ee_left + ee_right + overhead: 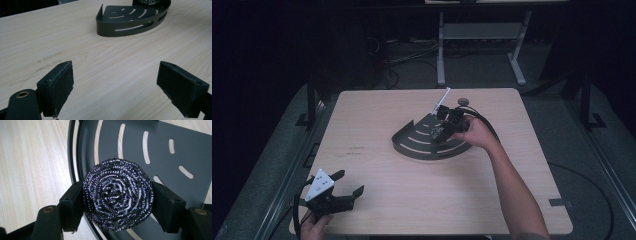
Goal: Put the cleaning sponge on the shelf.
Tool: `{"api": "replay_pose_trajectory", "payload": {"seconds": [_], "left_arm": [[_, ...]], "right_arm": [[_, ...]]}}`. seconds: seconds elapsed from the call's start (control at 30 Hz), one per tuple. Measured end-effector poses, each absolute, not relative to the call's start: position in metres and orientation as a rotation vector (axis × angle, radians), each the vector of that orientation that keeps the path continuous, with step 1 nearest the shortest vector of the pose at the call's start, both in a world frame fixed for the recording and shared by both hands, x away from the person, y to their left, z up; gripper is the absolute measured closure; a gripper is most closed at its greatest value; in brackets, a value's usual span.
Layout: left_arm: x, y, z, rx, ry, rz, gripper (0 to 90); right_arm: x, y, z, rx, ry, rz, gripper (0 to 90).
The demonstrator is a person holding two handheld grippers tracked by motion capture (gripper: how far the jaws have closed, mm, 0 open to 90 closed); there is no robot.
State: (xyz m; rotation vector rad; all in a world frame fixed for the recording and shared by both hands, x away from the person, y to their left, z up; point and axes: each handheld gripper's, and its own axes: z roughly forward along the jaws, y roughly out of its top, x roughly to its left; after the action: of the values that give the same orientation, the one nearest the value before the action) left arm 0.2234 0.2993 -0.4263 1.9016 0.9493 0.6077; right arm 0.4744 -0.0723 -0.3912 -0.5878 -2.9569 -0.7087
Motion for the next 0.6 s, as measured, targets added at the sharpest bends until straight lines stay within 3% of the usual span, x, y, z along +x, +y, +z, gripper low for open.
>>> {"api": "replay_pose_trajectory", "payload": {"seconds": [0.6], "left_arm": [[0.223, 0.299, -0.426, 1.902, 0.95, 0.607, 13.3]], "right_arm": [[0.479, -0.073, -0.409, -0.639, -2.948, -0.684, 31.2]]}}
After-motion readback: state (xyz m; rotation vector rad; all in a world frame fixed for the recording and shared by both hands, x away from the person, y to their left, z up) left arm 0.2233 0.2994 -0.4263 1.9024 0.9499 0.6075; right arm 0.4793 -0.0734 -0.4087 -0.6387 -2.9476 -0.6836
